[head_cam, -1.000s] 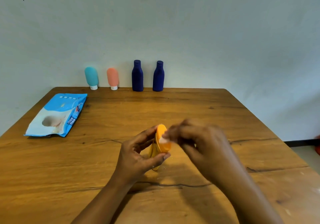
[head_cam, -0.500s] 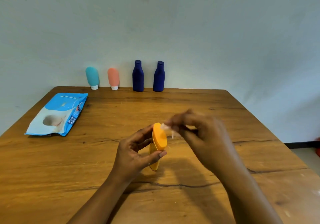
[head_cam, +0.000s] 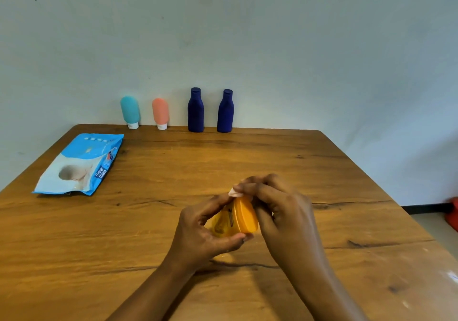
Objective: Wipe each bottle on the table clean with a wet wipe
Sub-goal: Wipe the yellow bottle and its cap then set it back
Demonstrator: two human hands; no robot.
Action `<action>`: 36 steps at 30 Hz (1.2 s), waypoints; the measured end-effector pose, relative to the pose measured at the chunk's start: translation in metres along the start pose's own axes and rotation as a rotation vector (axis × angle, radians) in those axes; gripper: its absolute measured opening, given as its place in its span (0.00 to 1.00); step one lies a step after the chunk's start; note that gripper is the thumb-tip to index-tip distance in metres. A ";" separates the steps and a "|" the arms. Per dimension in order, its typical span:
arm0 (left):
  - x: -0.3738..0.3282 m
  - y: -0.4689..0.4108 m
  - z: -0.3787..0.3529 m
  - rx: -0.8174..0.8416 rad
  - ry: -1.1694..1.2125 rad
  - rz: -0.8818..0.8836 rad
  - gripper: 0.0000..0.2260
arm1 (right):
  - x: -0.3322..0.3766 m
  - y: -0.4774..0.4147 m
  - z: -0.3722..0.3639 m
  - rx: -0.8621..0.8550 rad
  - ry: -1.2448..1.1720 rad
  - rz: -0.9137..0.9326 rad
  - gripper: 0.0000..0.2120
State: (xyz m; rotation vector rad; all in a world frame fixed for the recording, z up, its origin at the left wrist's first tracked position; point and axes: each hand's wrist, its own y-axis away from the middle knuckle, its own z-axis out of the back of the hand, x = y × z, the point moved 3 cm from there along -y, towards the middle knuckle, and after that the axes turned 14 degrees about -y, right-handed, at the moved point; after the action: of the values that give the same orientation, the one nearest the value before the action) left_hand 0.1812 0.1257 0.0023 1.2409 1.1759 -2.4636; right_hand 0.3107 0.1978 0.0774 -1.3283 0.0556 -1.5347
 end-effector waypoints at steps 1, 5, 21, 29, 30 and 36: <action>0.001 0.001 -0.001 0.003 -0.011 0.001 0.30 | -0.001 0.002 0.002 -0.034 -0.019 0.002 0.14; 0.005 -0.002 0.005 -0.027 0.036 0.078 0.31 | 0.000 0.014 0.000 -0.051 -0.012 0.014 0.14; 0.004 -0.006 0.006 -0.042 0.073 0.182 0.26 | 0.018 -0.043 -0.021 0.339 0.380 0.019 0.14; 0.001 -0.008 0.009 -0.047 0.057 0.190 0.31 | 0.024 -0.011 -0.007 0.420 0.375 0.045 0.12; 0.002 -0.008 0.009 -0.050 0.051 0.197 0.31 | 0.025 -0.013 -0.002 0.448 0.387 0.032 0.13; 0.010 -0.006 0.009 -0.064 0.055 0.235 0.30 | 0.018 -0.061 0.000 0.282 0.262 -0.072 0.12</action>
State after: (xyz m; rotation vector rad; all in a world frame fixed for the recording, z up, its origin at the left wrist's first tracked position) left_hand 0.1664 0.1259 0.0020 1.3516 1.0457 -2.2199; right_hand 0.2742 0.2122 0.1270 -0.9122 -0.0432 -1.7004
